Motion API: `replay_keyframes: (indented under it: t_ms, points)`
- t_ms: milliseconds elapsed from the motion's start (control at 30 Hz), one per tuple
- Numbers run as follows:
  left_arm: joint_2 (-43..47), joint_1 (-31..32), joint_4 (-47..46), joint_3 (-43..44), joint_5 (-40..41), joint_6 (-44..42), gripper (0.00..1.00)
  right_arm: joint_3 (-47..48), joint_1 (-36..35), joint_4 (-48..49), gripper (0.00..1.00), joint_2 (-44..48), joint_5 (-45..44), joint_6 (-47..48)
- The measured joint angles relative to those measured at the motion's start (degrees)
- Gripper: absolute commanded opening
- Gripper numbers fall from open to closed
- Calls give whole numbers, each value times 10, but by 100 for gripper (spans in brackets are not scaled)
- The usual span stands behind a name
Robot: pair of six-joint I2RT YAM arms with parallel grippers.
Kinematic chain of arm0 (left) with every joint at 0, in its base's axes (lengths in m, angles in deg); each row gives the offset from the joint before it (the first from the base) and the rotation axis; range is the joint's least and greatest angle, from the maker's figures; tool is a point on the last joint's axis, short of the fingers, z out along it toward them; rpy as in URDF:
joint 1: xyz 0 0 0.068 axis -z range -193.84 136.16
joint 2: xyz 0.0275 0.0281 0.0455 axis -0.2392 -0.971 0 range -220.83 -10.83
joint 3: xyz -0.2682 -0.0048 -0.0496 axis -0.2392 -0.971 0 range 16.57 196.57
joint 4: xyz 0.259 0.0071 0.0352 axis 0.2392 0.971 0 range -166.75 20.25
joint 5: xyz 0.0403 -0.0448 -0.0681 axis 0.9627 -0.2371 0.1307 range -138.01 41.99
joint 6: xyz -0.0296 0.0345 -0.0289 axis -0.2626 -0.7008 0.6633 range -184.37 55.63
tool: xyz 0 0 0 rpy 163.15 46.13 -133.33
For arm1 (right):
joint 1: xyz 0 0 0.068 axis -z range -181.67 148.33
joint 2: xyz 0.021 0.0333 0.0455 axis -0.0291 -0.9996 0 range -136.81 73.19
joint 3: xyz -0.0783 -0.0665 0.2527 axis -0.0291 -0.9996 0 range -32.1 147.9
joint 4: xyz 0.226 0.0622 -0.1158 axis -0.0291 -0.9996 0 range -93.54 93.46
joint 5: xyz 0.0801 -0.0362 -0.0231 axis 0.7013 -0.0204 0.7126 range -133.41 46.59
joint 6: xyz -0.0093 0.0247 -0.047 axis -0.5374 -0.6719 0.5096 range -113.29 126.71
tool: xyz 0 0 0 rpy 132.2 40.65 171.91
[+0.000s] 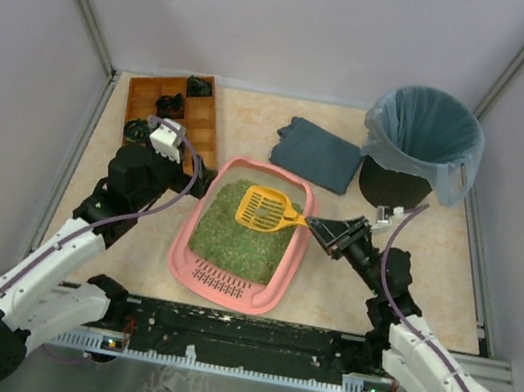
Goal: Clean the litter box
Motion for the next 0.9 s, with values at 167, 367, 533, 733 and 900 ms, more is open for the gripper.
replay_keyframes:
  t_ms: [167, 367, 533, 733, 900]
  points:
    - [0, 0, 0, -2, 3, 1, 100, 0, 8, 14, 0, -5, 22, 0]
    - [0, 0, 2, -3, 5, 1, 100, -15, 19, 19, 0, 6, 21, -30]
    - [-1, 0, 10, -4, 2, 4, 98, -30, 34, 32, 0, 5, 32, -46]
    - [5, -1, 18, -19, -6, 16, 98, -5, 9, -6, 0, -3, 26, -19]
    - [6, -1, 25, -21, -5, 16, 98, 2, 27, -9, 0, 8, 16, -14]
